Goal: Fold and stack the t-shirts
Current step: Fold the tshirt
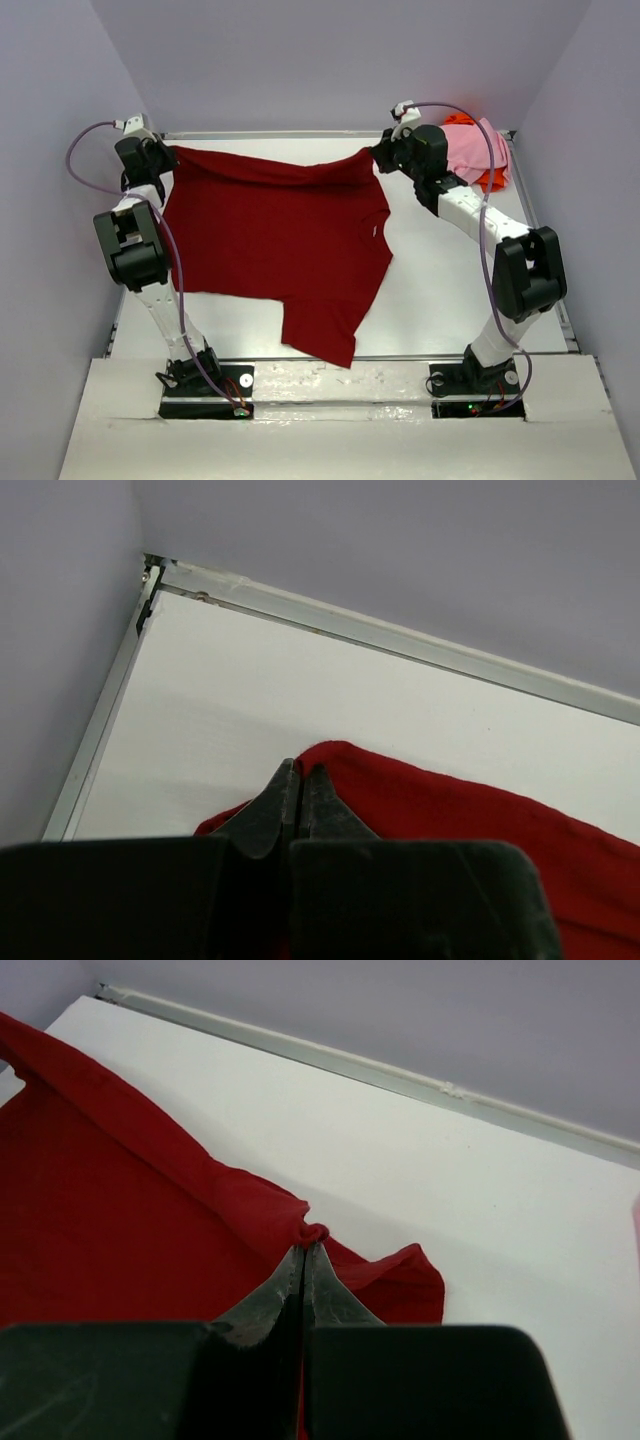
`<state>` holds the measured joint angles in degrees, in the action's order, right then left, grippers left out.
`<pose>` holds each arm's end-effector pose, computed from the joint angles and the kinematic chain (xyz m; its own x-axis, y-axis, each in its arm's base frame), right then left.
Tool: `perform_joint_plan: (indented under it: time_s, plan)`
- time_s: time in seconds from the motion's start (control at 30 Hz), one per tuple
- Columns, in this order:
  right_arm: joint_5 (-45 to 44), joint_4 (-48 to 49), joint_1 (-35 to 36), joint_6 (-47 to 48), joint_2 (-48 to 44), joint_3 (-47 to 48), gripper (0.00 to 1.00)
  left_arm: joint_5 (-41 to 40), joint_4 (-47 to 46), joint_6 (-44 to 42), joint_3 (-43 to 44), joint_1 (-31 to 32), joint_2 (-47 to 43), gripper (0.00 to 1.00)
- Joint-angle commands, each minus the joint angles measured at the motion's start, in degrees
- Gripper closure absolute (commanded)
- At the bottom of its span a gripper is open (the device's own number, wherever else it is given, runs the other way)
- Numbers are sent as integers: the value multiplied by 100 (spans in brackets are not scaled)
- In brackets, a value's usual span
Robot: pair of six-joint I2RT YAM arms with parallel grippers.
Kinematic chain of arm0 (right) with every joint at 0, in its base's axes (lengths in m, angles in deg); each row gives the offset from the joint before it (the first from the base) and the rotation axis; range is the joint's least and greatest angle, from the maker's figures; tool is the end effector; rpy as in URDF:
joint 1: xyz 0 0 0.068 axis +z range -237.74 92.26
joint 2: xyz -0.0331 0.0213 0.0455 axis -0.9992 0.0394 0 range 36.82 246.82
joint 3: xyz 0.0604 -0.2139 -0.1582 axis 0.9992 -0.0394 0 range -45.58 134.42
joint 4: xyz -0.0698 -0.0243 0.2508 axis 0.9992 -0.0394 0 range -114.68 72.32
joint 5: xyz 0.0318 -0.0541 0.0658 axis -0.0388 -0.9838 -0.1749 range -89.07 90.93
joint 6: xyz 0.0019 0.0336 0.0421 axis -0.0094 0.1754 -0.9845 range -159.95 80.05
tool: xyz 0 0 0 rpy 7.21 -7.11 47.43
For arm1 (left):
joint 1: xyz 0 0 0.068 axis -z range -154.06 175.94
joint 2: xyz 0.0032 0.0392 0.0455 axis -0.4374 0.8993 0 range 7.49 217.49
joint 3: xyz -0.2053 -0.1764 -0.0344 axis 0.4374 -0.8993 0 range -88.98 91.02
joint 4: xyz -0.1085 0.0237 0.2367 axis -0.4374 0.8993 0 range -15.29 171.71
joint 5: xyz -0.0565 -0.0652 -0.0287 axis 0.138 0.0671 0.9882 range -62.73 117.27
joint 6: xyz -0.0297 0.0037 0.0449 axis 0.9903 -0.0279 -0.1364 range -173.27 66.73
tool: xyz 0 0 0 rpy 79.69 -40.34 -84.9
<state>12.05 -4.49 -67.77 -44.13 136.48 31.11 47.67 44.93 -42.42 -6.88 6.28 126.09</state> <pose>0.3930 0.1501 0.3148 -0.1968 0.0046 -0.9804 -0.5007 0.8593 0.1046 0.4616 0.1516 0.2352 -0.1103 -0.2268 -0.9677 -0.0103 0.9738 -0.2270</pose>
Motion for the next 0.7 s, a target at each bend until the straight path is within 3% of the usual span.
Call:
perform_joint_plan:
  time_s: [0.0, 0.3, 0.67]
  plan:
    - [136, 421, 34, -222, -368, -276, 100, 94, -423, -171, -326, -117, -584, 100]
    - [225, 421, 86, -399, -816, -1058, 100, 350, -722, -277, -845, -512, -804, 100]
    - [224, 395, 86, -644, -1159, -1753, 100, 482, -836, -329, -1083, -548, -795, 100]
